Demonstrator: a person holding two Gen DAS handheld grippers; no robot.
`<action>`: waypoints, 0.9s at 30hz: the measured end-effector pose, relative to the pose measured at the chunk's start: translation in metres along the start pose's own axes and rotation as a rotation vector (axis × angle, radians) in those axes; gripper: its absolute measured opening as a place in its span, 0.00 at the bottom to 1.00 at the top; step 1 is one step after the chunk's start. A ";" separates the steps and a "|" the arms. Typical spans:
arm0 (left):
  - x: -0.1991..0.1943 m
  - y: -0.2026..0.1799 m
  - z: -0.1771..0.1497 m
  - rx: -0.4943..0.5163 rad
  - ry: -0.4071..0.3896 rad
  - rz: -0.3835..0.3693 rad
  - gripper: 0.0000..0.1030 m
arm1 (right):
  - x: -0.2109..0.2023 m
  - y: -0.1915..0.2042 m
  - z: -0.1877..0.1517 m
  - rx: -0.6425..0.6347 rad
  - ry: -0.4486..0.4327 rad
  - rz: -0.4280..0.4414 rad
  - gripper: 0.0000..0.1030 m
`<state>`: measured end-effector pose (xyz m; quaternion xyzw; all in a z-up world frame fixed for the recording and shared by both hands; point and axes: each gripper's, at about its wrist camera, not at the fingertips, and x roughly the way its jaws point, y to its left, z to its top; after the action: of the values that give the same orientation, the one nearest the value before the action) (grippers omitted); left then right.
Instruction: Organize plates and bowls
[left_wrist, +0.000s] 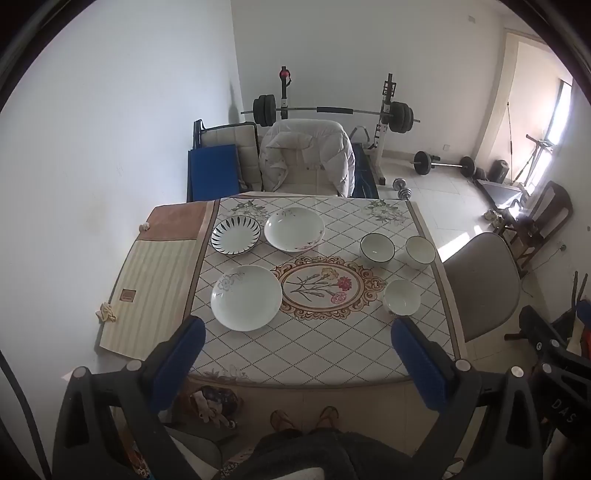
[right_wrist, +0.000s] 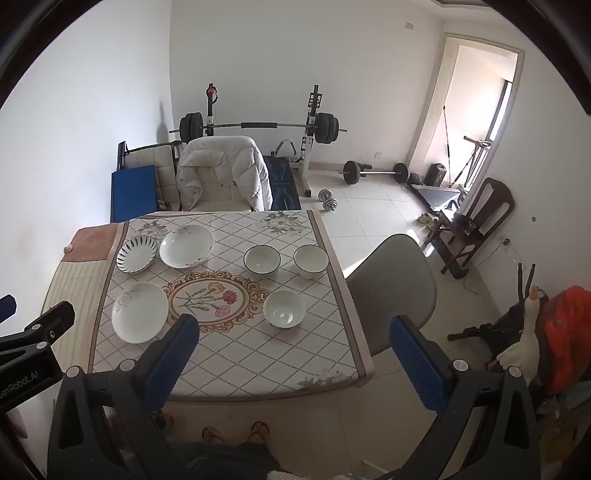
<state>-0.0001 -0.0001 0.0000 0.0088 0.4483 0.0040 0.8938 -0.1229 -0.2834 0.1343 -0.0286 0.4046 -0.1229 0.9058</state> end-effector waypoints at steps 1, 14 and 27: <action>0.000 0.000 0.000 -0.002 0.002 -0.002 1.00 | 0.000 0.001 0.000 -0.006 -0.003 -0.007 1.00; -0.006 0.006 0.004 -0.008 -0.027 -0.009 1.00 | -0.005 0.007 0.006 -0.005 -0.011 -0.004 1.00; -0.011 0.005 0.008 0.018 -0.040 -0.009 1.00 | -0.019 0.009 0.010 0.009 -0.030 0.004 1.00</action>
<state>0.0000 0.0045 0.0137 0.0149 0.4303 -0.0044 0.9026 -0.1258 -0.2701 0.1534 -0.0255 0.3905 -0.1224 0.9121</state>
